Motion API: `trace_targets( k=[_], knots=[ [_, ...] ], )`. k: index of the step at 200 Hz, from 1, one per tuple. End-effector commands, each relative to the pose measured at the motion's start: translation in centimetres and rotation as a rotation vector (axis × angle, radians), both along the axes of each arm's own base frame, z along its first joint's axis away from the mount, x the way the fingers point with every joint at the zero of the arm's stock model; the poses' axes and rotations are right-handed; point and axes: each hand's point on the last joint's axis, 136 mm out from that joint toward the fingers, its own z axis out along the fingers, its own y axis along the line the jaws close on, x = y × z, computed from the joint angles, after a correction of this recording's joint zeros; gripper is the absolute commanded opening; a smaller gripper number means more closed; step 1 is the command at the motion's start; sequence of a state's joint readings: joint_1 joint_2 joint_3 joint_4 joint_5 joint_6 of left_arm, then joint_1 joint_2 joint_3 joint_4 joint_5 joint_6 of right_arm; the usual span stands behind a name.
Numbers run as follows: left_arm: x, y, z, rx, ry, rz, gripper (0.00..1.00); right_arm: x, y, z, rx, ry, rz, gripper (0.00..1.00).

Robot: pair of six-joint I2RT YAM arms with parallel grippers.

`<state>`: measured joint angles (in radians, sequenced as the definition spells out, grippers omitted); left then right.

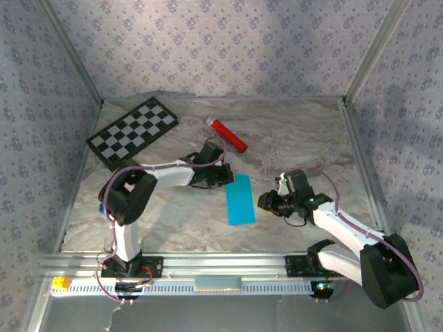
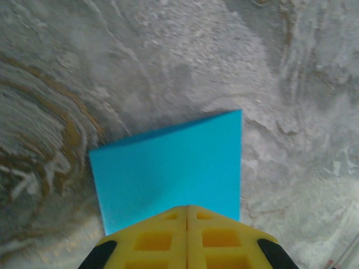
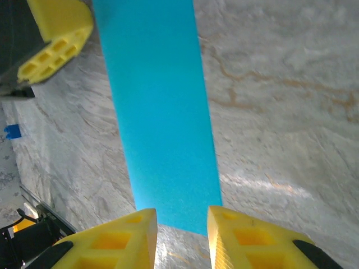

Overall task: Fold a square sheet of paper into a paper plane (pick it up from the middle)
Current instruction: Fold the triangle a second time at the center of the table.

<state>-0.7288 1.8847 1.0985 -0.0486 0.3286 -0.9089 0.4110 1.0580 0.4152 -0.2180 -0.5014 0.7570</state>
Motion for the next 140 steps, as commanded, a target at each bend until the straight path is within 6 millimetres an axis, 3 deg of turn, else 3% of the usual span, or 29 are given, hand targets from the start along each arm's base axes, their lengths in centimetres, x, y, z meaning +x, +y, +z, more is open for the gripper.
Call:
trace_targets(
  k=[1, 42, 98, 140],
  knots=[
    [0.8, -0.8, 0.2, -0.017, -0.008, -0.031, 0.06, -1.3, 0.3, -0.5, 0.026, 0.055, 0.008, 0.3],
    [1.0, -0.1, -1.4, 0.002, 0.015, -0.02, 0.06, -1.9, 0.8, -1.0, 0.031, 0.086, 0.038, 0.31],
    [-0.7, 1.2, -4.8, 0.033, 0.074, -0.009, 0.05, -2.4, 1.9, -2.3, 0.016, 0.163, 0.079, 0.38],
    [-1.1, 1.6, -5.7, 0.043, 0.092, -0.007, 0.04, -2.4, 2.3, -3.0, -0.006, 0.192, 0.088, 0.4]
  ],
)
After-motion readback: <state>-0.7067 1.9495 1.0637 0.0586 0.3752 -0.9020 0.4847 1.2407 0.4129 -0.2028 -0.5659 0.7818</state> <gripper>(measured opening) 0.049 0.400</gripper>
